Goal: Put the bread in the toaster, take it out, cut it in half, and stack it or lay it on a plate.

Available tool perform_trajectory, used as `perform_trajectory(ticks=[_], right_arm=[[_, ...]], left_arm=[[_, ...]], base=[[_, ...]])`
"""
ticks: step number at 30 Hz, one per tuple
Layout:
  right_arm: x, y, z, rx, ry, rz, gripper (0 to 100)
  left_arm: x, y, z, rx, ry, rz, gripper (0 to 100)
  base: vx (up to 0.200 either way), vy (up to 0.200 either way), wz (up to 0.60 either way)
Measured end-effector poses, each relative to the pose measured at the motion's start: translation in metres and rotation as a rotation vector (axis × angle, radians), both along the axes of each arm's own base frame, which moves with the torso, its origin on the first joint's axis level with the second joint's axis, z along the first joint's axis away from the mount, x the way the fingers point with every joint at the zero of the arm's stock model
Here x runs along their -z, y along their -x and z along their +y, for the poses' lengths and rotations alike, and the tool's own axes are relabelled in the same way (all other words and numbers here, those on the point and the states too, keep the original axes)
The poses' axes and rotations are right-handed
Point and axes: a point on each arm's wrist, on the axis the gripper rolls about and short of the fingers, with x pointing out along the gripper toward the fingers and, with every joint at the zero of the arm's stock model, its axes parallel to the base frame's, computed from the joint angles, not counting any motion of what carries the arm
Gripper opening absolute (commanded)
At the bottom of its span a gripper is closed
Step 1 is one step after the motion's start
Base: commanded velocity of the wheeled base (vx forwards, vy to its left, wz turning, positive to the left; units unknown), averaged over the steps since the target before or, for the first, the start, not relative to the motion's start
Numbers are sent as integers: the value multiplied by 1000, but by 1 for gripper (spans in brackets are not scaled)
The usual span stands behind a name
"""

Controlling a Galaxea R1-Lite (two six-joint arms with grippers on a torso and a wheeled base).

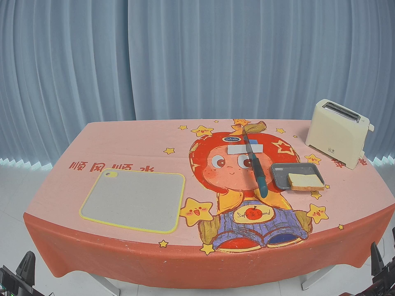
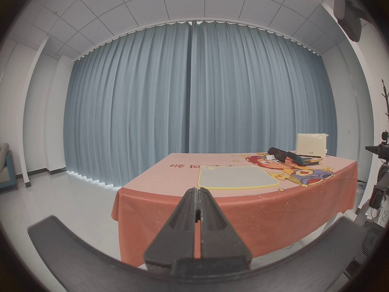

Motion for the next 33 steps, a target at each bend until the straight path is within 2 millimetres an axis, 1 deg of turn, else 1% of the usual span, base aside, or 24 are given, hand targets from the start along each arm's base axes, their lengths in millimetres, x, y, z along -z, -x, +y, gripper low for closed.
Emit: perform_trajectory(ticks=[33], right_arm=[[0,0,-1,43,-20,-1,100]], left_arm=[[0,0,0,1,0,0,0]], base=[[0,0,0]])
